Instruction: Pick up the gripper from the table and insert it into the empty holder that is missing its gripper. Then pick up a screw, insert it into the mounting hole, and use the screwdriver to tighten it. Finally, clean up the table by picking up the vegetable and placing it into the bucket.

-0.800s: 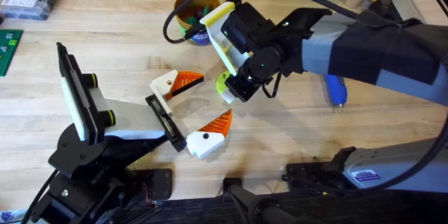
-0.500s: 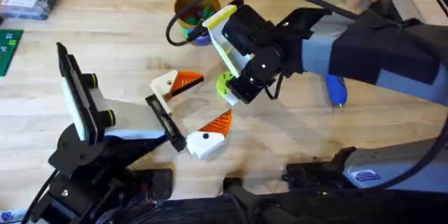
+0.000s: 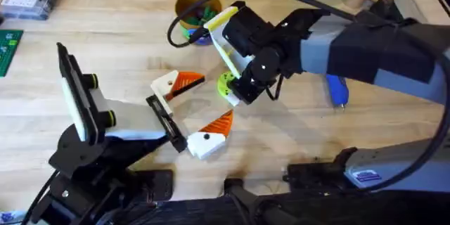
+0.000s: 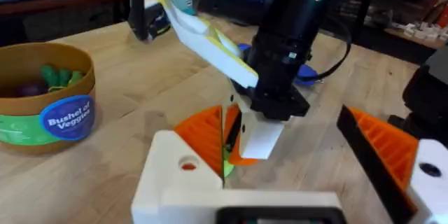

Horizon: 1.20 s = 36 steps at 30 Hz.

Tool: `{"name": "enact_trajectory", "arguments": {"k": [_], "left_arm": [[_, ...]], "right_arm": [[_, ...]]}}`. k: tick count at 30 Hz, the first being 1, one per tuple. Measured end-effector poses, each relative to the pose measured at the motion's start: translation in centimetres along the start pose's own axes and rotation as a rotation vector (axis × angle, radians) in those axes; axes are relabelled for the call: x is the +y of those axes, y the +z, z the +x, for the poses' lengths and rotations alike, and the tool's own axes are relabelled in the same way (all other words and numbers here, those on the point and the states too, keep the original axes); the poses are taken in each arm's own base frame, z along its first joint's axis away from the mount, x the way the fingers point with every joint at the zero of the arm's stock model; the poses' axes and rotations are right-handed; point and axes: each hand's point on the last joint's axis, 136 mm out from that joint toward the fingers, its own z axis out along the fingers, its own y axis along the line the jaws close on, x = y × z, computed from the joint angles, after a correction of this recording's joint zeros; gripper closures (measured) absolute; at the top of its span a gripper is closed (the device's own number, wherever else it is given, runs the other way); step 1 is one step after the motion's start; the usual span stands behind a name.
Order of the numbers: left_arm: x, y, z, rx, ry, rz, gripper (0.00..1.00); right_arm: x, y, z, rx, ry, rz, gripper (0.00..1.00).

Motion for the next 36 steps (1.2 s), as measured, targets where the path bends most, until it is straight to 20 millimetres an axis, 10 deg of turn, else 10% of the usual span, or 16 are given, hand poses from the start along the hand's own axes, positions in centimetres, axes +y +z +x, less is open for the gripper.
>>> {"name": "enact_trajectory", "arguments": {"k": [5,11,20,31,36], "left_arm": [[0.0,0.0,0.0,0.000,0.000,0.000,0.011],[0.0,0.0,0.0,0.000,0.000,0.000,0.011],[0.0,0.0,0.0,0.000,0.000,0.000,0.011],[0.0,0.0,0.0,0.000,0.000,0.000,0.011],[0.0,0.0,0.0,0.000,0.000,0.000,0.011]], "right_arm": [[-0.1,0.1,0.1,0.009,0.000,0.004,0.723],[-0.5,0.1,0.0,0.007,0.011,0.019,0.991],[-1.4,-0.5,1.3,0.074,0.047,0.017,0.997],[-3.4,-10.1,-3.5,-0.084,0.107,0.032,0.998],[-3.2,-10.7,-3.5,-0.091,0.104,0.027,0.998]]}}
